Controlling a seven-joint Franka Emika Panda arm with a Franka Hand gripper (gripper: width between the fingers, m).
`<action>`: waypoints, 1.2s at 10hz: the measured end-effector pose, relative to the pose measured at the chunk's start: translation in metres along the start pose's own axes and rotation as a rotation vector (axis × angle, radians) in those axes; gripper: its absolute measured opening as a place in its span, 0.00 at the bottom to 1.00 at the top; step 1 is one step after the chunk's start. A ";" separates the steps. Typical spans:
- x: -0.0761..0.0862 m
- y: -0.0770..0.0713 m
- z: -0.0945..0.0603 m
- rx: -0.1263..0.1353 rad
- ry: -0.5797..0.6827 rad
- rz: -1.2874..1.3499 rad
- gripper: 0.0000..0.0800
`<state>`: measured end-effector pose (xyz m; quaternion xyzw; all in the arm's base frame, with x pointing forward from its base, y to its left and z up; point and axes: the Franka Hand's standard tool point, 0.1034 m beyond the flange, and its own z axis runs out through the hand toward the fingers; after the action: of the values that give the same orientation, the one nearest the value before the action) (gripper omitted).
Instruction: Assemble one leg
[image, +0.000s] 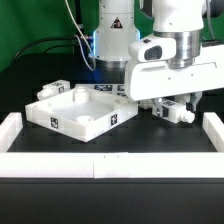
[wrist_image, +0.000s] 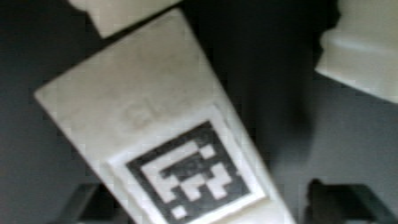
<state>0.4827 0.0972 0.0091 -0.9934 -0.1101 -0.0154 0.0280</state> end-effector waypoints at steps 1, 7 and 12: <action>0.000 0.000 0.000 0.000 0.000 0.000 0.44; 0.029 0.019 -0.025 0.006 0.009 -0.067 0.36; 0.005 -0.063 -0.050 0.014 -0.050 0.166 0.36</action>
Offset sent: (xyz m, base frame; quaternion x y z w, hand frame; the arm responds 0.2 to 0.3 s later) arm 0.0187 -0.0175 0.0156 0.0182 0.0234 -0.1016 0.9944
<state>0.4727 0.1570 0.0628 -0.9990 -0.0281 0.0125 0.0332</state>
